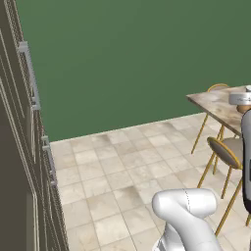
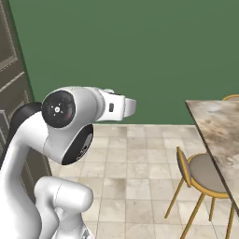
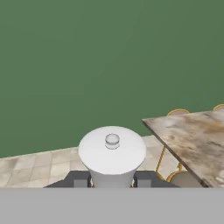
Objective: Retrieve the shaker from the cabinet and place it next the steak on a plate on the dining table.
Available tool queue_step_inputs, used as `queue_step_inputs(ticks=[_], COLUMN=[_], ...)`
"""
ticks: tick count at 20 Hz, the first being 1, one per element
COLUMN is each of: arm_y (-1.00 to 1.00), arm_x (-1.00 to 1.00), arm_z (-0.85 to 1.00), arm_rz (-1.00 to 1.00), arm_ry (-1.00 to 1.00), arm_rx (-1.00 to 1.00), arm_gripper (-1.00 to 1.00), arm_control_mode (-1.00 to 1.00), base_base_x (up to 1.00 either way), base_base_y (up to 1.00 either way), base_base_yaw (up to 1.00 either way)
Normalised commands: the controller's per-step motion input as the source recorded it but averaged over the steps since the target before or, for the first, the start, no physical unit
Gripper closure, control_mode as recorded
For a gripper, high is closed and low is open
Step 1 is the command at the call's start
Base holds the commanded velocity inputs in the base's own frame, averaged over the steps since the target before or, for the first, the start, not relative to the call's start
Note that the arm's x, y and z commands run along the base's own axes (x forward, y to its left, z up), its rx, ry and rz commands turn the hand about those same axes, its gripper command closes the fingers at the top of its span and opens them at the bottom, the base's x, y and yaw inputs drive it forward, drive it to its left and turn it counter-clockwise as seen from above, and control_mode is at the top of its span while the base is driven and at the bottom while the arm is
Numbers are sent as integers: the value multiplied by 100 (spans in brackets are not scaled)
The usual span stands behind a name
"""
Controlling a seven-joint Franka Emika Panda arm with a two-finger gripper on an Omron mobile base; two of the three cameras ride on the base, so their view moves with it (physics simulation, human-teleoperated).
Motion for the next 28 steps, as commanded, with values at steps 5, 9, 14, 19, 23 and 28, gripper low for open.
queue_step_inputs(ticks=[5,9,14,19,23,28], arm_y=[0,0,0,0,0,0], arm_x=[0,0,0,0,0,0], arm_z=[0,0,0,0,0,0], arm_rz=[0,0,0,0,0,0], arm_ry=[0,0,0,0,0,0], arm_rx=[0,0,0,0,0,0], arm_gripper=[100,100,100,100,100,100], arm_control_mode=[100,100,100,100,100,100], base_base_x=[100,100,100,100,100,100], base_base_y=[-2,-47,-57,-23,0,0], base_base_yaw=[40,6,-8,-26,-34,-43])
